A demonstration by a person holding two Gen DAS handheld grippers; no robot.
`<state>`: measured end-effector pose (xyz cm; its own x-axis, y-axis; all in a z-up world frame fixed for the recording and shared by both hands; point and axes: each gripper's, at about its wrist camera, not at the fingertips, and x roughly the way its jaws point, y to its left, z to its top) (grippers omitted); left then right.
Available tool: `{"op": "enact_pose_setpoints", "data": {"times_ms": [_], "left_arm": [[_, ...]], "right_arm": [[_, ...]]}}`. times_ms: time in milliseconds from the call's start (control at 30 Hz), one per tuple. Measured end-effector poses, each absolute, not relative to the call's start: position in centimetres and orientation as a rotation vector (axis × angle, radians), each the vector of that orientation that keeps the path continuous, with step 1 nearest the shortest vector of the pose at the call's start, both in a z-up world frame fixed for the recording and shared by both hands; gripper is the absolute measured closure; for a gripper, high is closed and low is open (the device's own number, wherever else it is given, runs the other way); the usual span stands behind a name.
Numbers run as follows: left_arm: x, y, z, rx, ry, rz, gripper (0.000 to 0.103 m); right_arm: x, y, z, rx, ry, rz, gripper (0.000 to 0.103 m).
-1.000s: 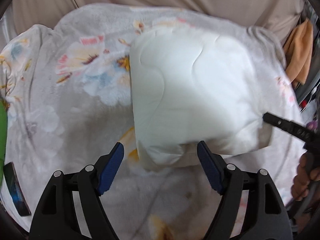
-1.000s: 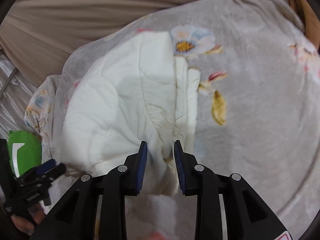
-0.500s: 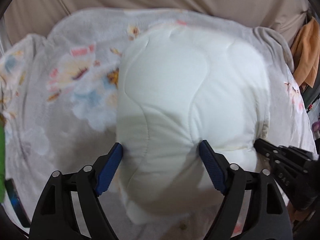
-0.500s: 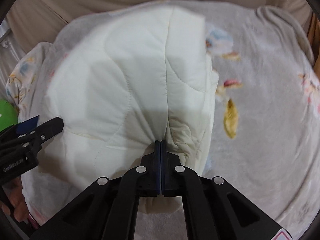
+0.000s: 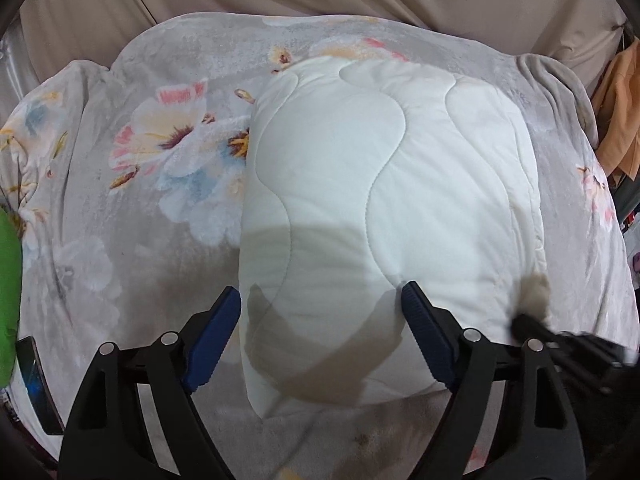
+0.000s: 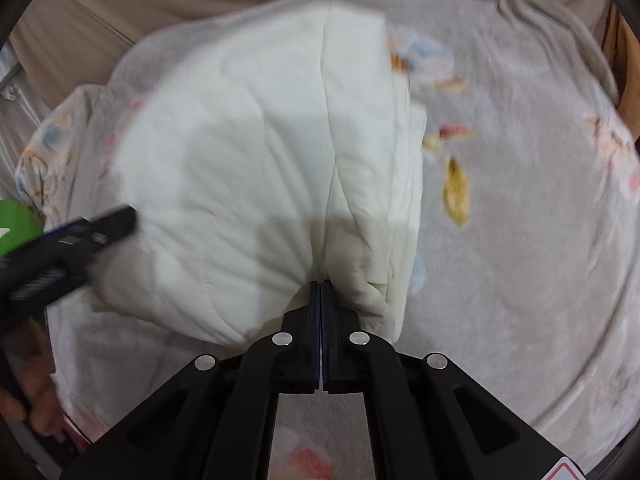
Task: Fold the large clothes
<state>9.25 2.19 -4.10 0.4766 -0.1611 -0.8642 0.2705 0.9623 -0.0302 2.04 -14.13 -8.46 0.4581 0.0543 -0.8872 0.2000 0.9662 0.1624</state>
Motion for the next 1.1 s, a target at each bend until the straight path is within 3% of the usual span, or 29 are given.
{"op": "enact_pose_setpoints", "data": {"times_ms": [200,367,500,600,1100], "left_arm": [[7.6,1.6,-3.6,0.139,1.035,-0.252,0.027],[6.3,1.5,-3.4,0.132,1.042,-0.225,0.027],[4.9,1.7,-3.0,0.146,1.014,-0.199,0.026],[4.3,1.8,-3.5,0.149,1.018,-0.178,0.026],[1.9,1.4,-5.3,0.141,1.033,-0.150,0.026]], "right_arm": [[0.3,-13.9,-5.7,0.225,1.013,-0.099,0.103],[0.7,-14.6,-8.7,0.232,1.092,-0.107,0.103],[-1.7,-14.7,-5.4,0.235,0.994,-0.097,0.103],[-3.6,-14.6,-4.0,0.199,0.940,-0.109,0.096],[-4.9,-15.4,-5.6,0.217,0.959,-0.136,0.092]]}}
